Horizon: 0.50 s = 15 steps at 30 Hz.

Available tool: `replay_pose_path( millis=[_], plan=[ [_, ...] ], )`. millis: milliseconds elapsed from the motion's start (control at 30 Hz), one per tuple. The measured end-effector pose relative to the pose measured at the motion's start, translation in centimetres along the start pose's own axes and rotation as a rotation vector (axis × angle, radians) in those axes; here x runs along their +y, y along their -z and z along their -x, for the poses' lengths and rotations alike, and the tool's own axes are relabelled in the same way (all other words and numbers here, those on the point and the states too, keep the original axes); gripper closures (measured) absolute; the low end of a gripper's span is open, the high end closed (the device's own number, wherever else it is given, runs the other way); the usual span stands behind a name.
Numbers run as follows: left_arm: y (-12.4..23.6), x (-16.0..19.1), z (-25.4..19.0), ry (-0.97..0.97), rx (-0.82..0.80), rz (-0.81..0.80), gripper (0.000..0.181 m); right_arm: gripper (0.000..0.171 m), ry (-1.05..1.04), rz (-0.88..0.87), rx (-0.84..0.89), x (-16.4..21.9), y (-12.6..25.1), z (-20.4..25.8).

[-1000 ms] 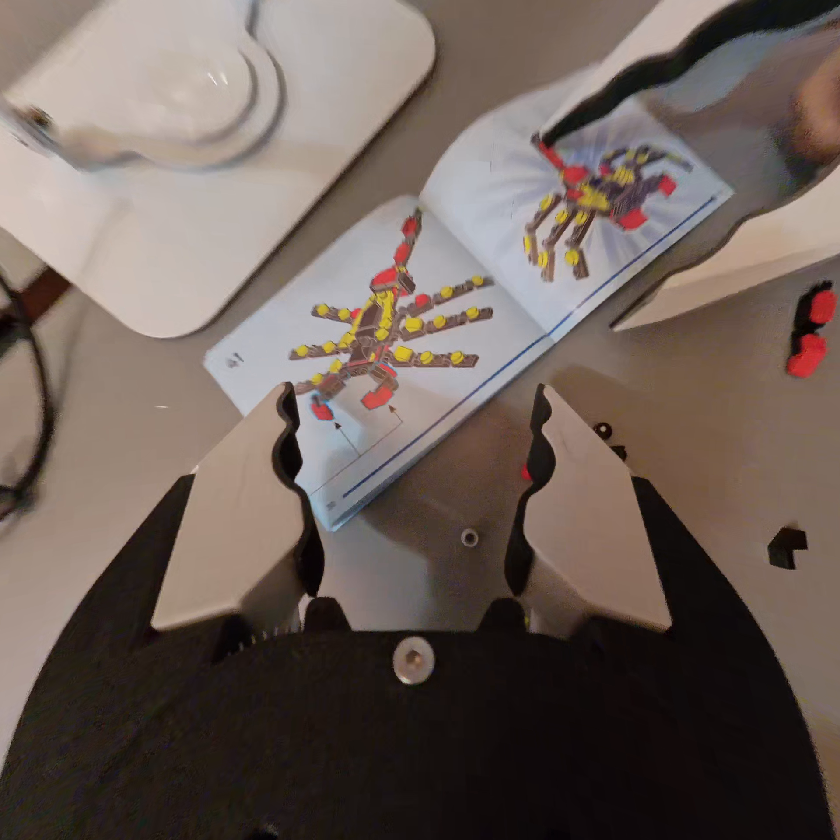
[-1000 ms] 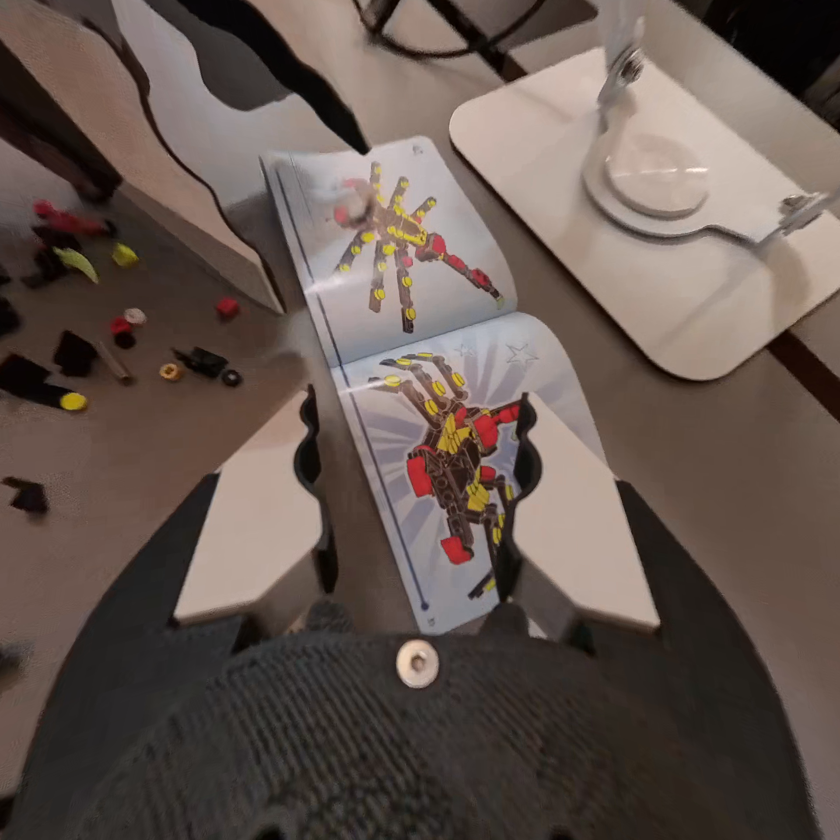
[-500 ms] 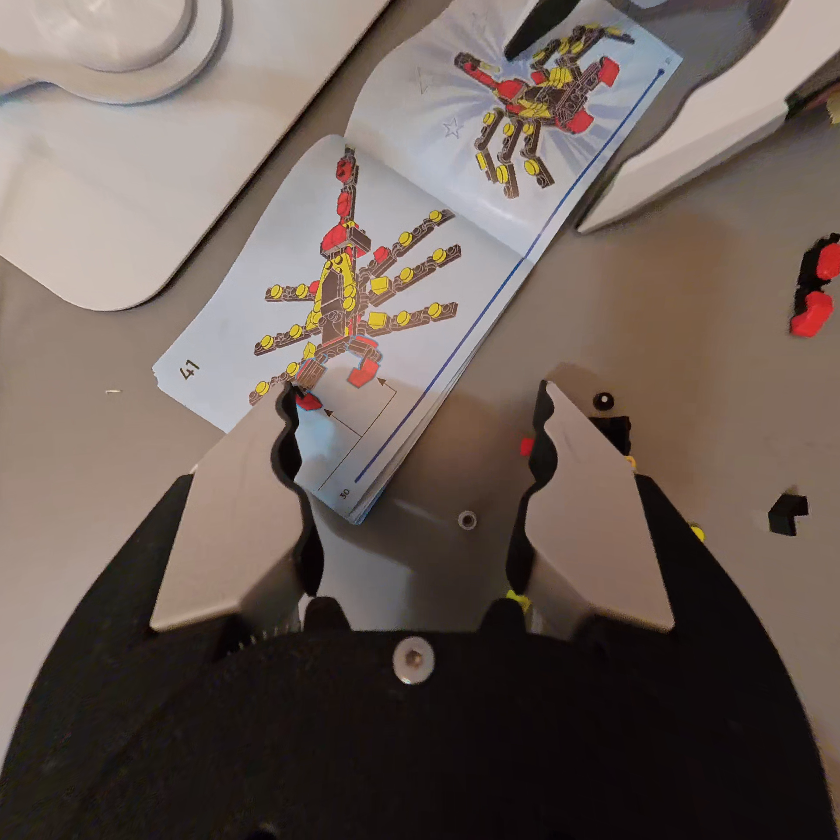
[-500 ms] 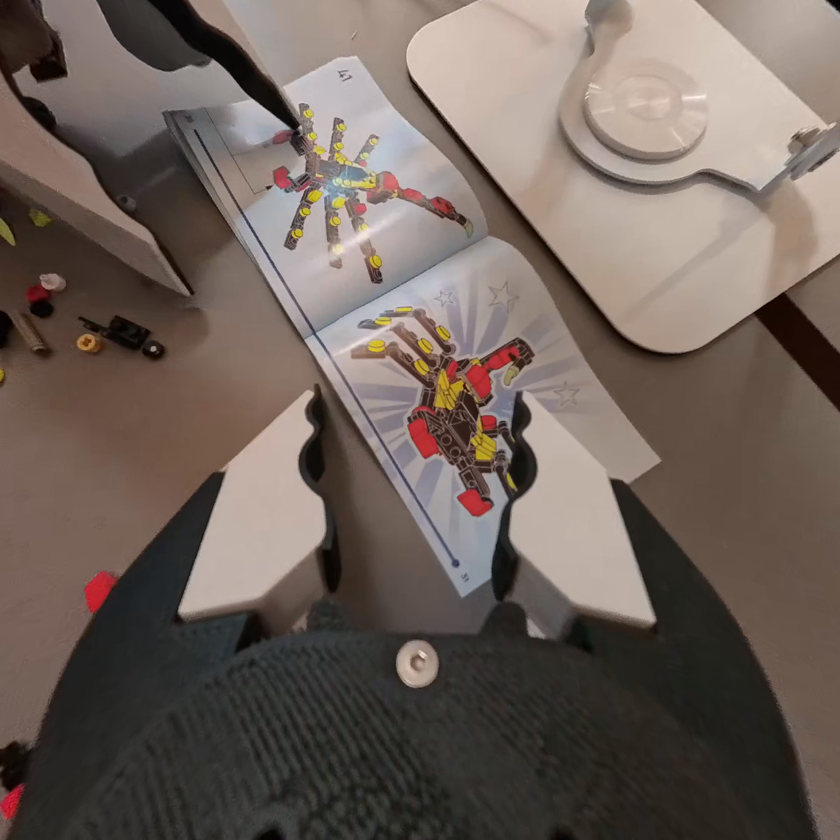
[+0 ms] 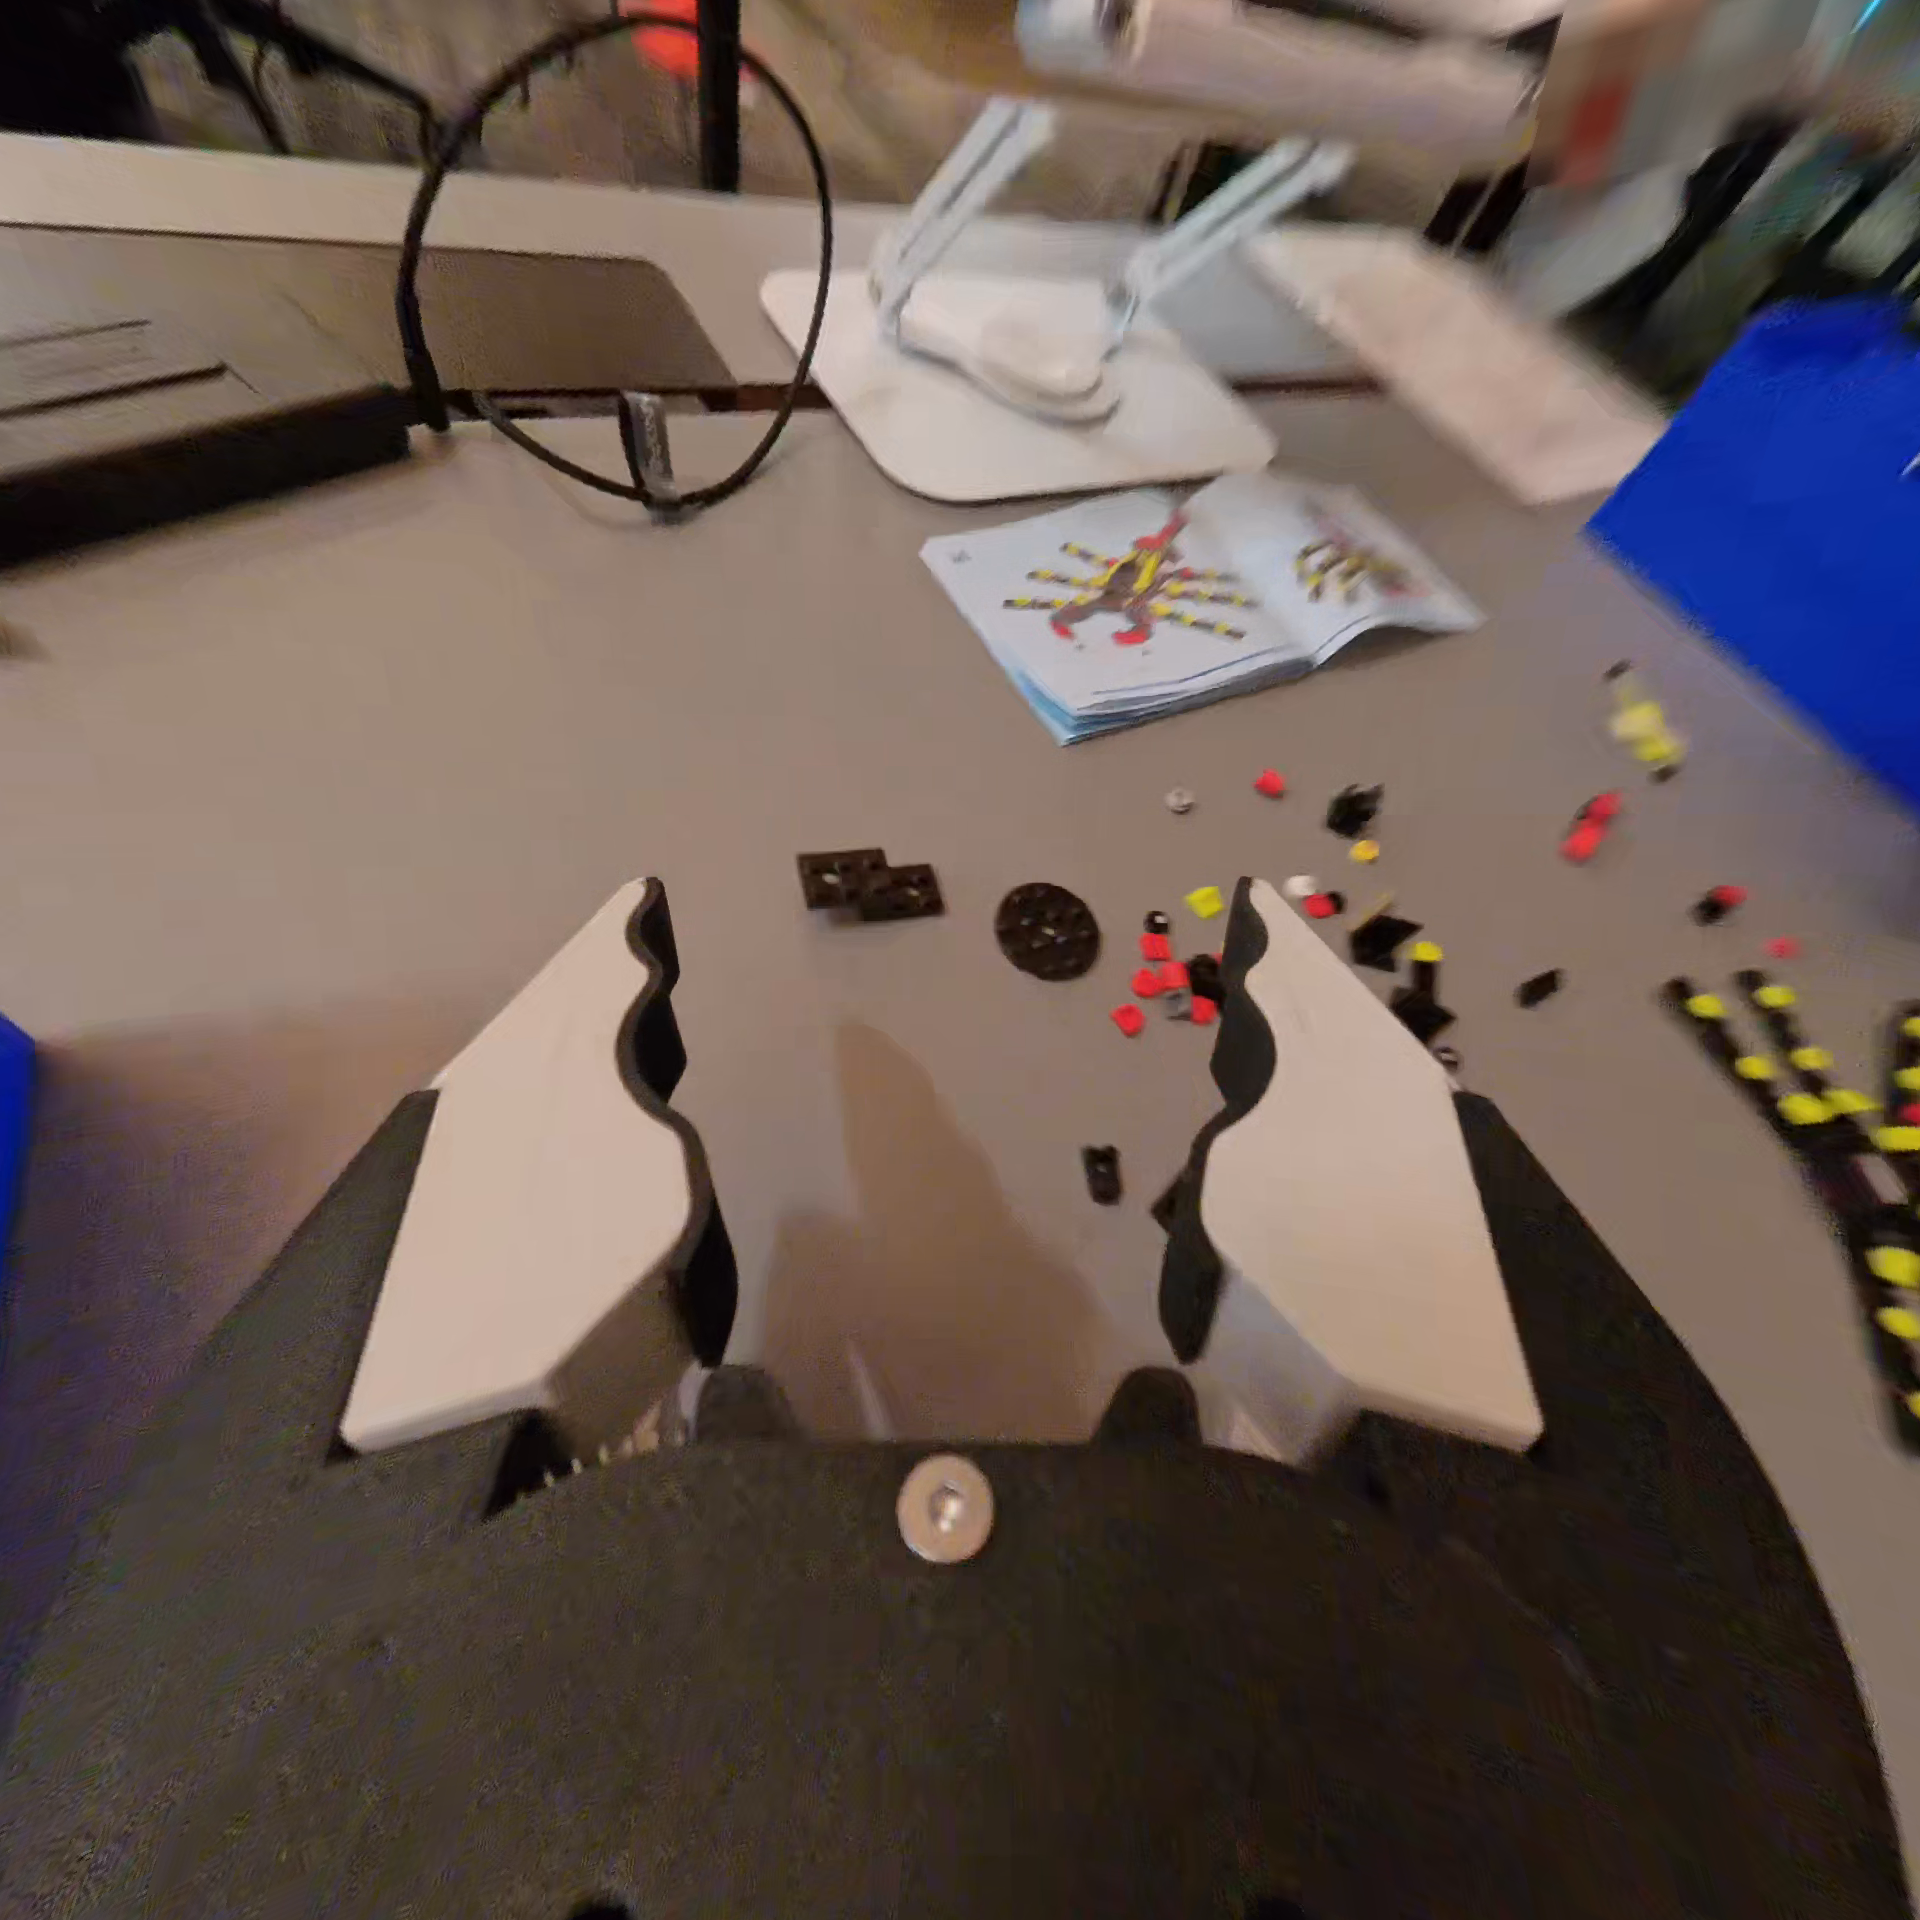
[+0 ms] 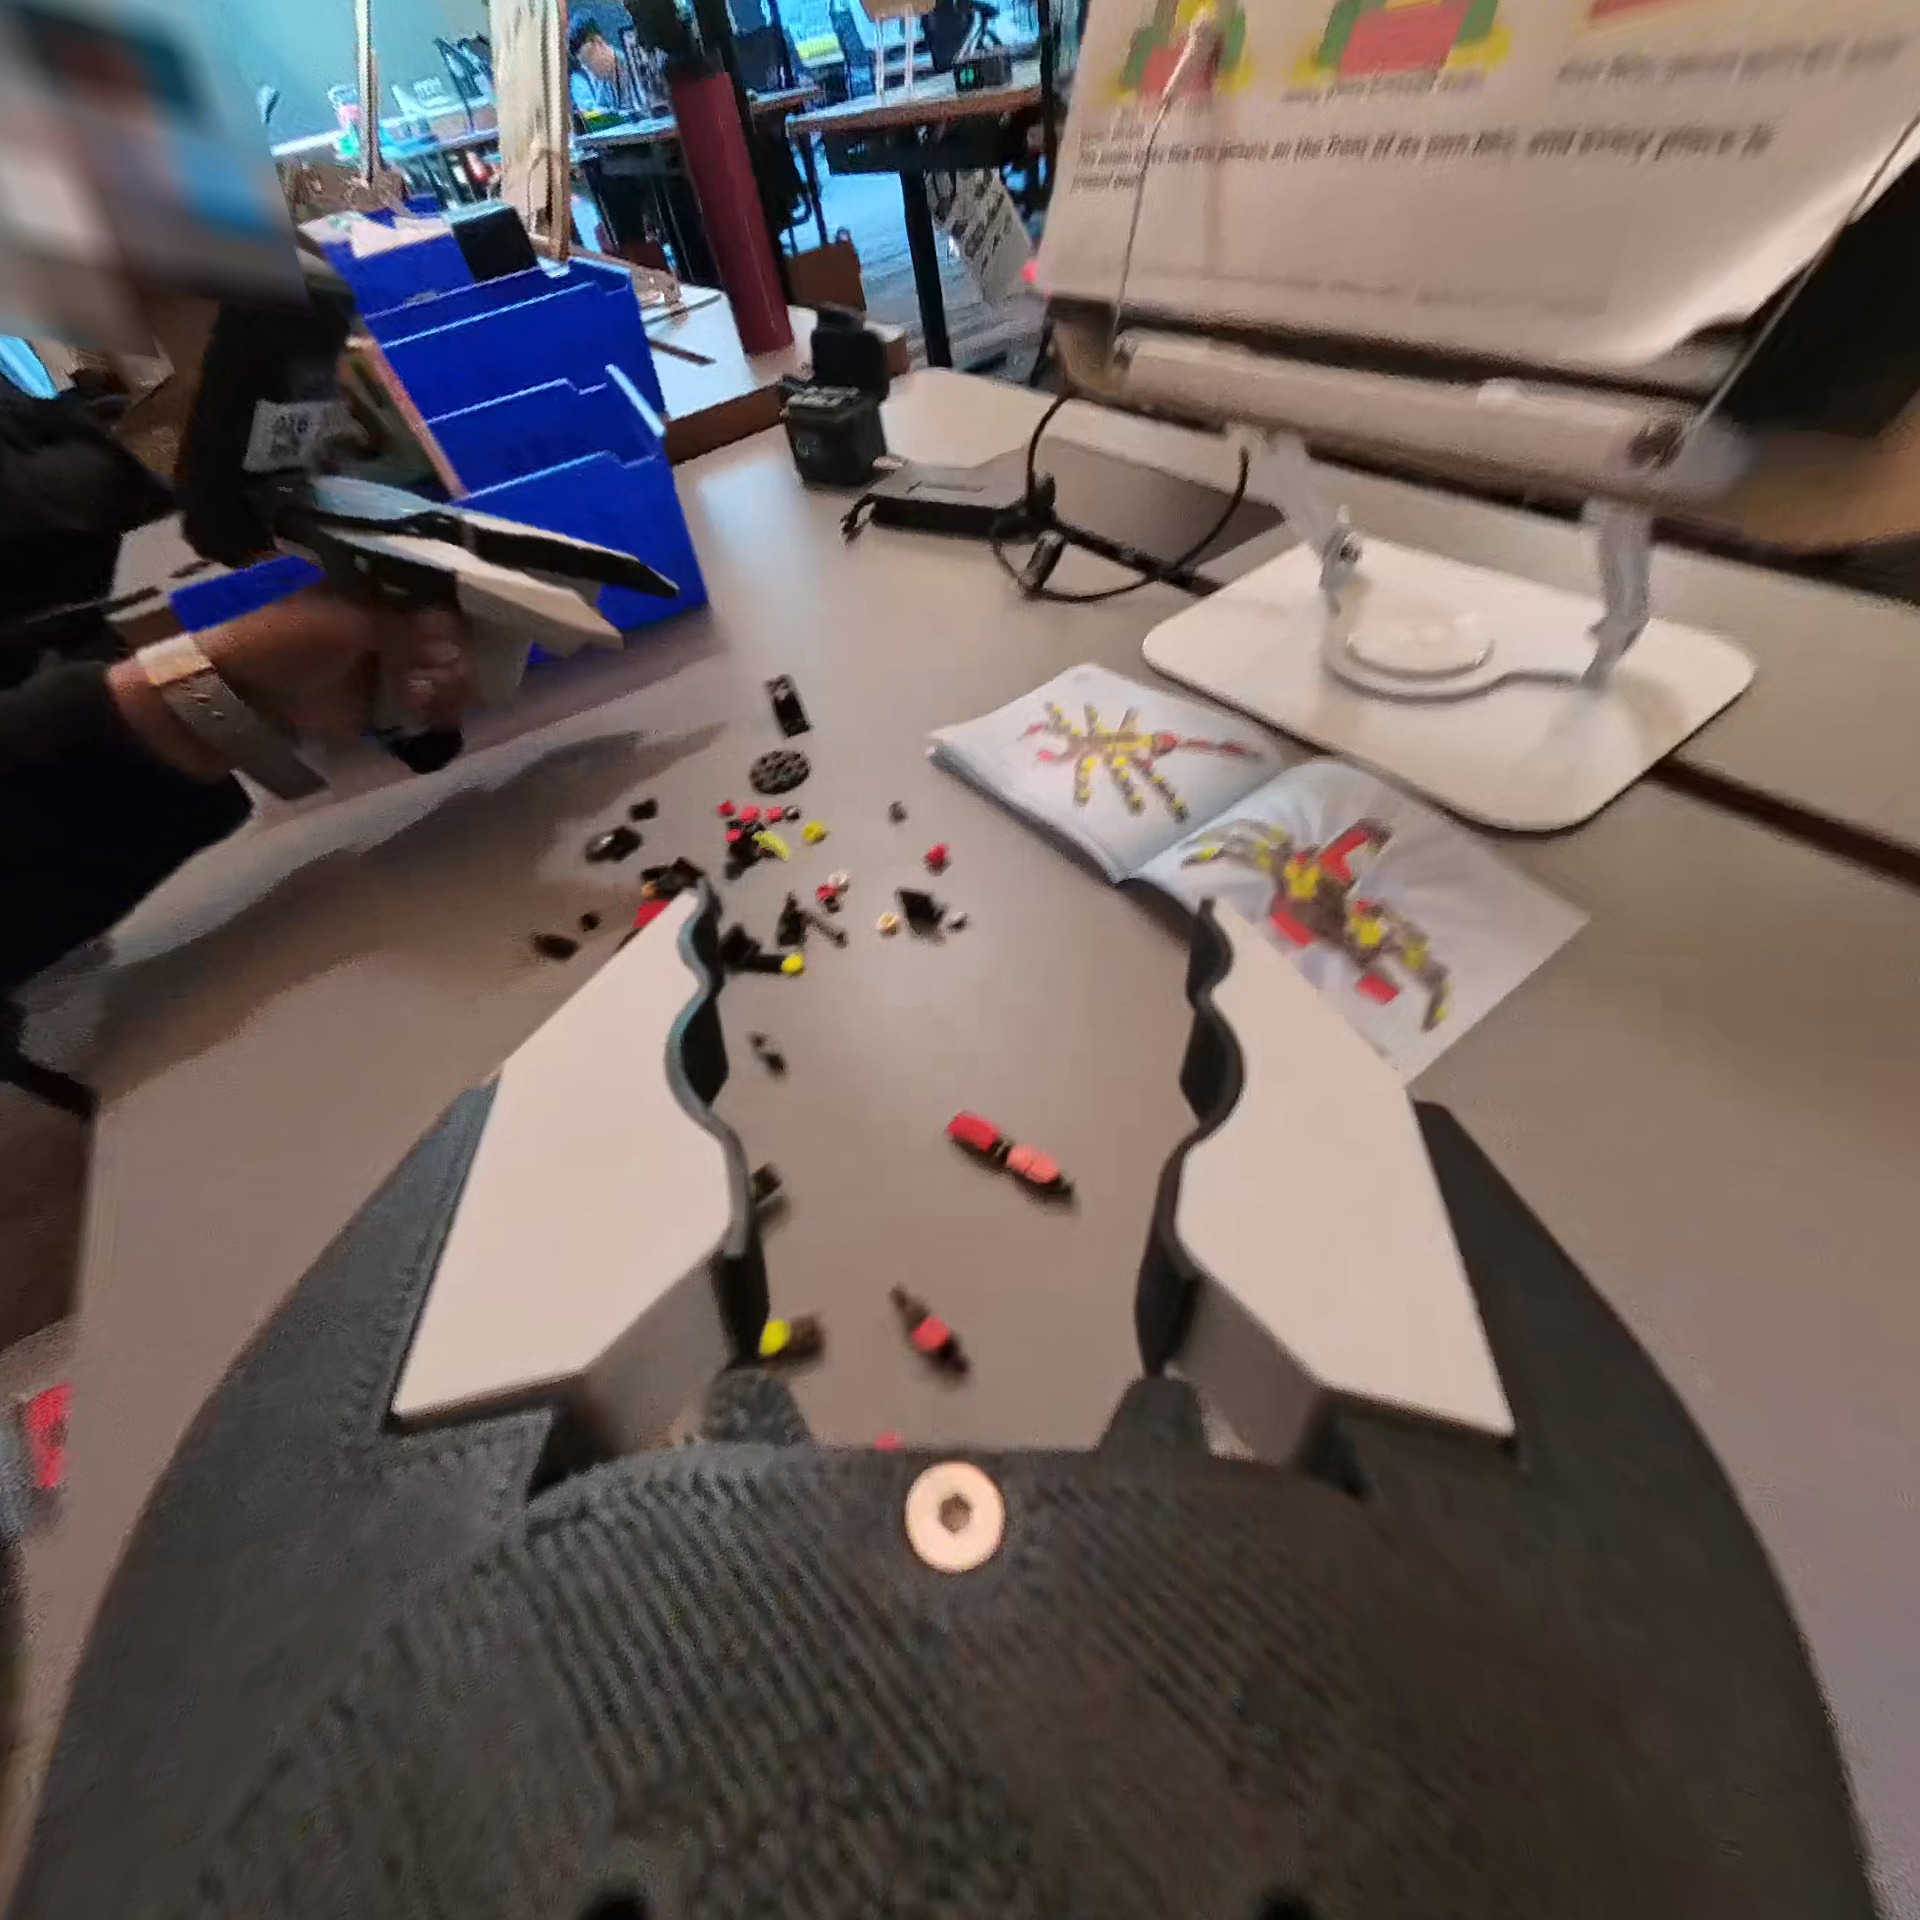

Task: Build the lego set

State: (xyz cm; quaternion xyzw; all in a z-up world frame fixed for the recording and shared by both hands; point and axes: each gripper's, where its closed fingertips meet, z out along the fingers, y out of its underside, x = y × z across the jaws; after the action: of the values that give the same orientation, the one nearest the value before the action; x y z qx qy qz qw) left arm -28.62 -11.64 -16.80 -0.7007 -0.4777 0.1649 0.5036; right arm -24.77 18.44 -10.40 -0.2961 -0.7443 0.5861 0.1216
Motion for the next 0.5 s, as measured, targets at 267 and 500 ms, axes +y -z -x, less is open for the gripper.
replay_pose_path(
  millis=[267, 500],
  plan=[
    [4.8, 4.8, -9.2, -0.003, 0.157, 0.049, 0.071, 0.071, 0.028, 0.124, -0.019, 7.6, 3.5, 7.4],
    [3.9, 7.4, -14.7, -0.358, 0.159, 0.12, 0.082, 0.075, 0.19, 0.068, 0.058, 7.2, 4.4, 7.4]
  ],
)
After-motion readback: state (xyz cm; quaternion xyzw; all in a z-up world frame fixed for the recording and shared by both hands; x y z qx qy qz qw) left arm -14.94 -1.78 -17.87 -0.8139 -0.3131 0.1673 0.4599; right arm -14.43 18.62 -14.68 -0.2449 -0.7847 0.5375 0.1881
